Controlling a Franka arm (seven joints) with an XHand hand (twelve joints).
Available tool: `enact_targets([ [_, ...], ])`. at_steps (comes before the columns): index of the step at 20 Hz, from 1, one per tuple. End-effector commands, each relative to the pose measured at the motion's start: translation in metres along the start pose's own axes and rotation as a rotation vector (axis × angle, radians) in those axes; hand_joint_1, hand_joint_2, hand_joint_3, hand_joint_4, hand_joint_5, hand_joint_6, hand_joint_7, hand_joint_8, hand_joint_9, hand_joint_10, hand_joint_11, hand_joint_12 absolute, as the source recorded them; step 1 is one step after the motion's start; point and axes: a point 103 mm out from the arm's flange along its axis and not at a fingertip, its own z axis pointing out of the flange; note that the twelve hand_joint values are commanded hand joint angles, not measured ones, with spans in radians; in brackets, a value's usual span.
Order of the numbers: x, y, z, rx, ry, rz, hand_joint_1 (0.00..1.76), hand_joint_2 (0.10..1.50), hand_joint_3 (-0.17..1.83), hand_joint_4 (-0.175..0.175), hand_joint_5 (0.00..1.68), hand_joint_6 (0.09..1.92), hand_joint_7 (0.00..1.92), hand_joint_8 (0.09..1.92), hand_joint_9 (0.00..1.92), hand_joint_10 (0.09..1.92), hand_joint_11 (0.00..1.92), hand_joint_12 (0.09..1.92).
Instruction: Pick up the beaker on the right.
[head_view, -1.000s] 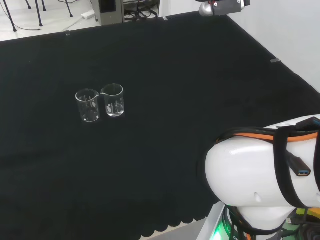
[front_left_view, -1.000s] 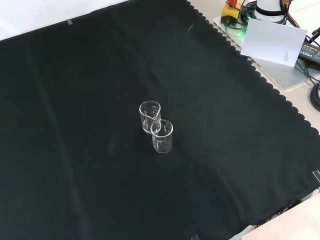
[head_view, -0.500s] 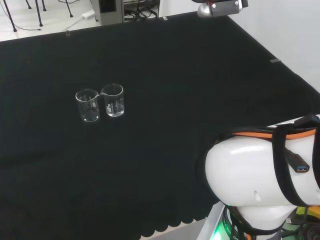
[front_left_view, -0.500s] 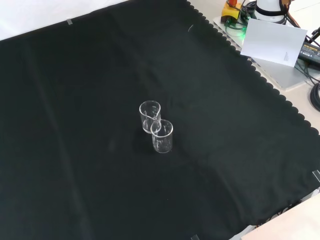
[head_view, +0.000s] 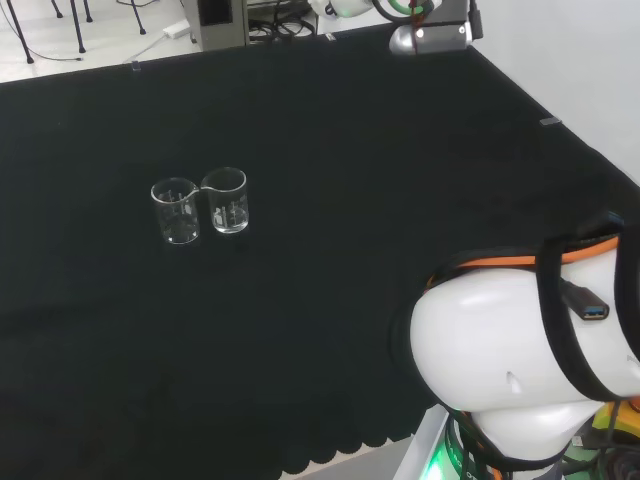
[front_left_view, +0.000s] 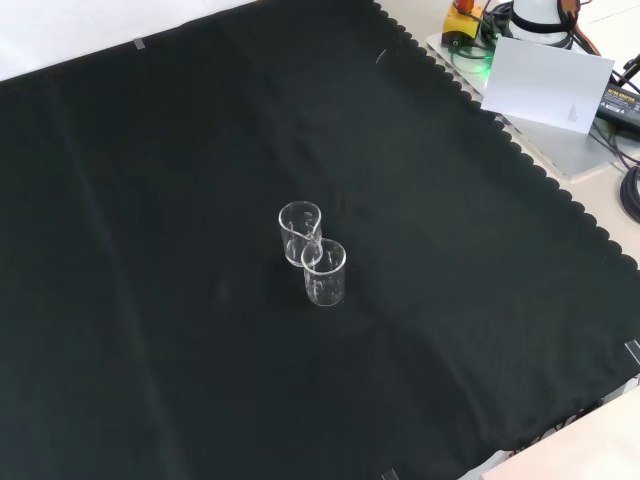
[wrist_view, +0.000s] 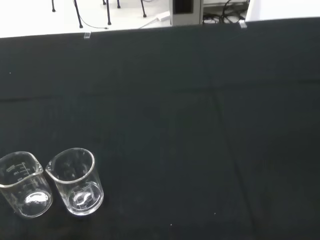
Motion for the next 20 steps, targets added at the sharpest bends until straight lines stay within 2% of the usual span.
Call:
enact_targets([
  [1,0.001,0.038,0.04,0.018,0.05,-0.005,0.44,1.07,0.19,-0.009,0.3,0.09,0.2,0.46,0.23,0.62,0.0,0.96],
  [4,0.01,0.056,0.056,0.029,0.08,-0.011,0.47,1.04,0.19,-0.011,0.31,0.09,0.21,0.47,0.24,0.62,0.0,0.99],
  [7,0.013,0.092,0.082,0.048,0.095,-0.058,0.5,1.02,0.2,-0.012,0.31,0.09,0.23,0.48,0.25,0.63,0.0,1.0],
  [11,0.017,0.126,0.12,0.053,0.142,-0.095,0.54,0.98,0.2,-0.012,0.32,0.09,0.24,0.49,0.26,0.63,0.0,1.0],
  [14,0.02,0.136,0.139,0.078,0.163,-0.114,0.6,0.93,0.22,-0.012,0.32,0.09,0.25,0.49,0.28,0.62,0.0,1.0],
  [16,0.022,0.141,0.152,0.108,0.176,-0.136,0.62,0.85,0.33,-0.012,0.33,0.09,0.26,0.5,0.29,0.61,0.0,1.01],
  [20,0.024,0.147,0.176,0.13,0.226,-0.177,0.68,0.71,0.49,-0.01,0.32,0.09,0.26,0.51,0.29,0.61,0.0,1.0],
])
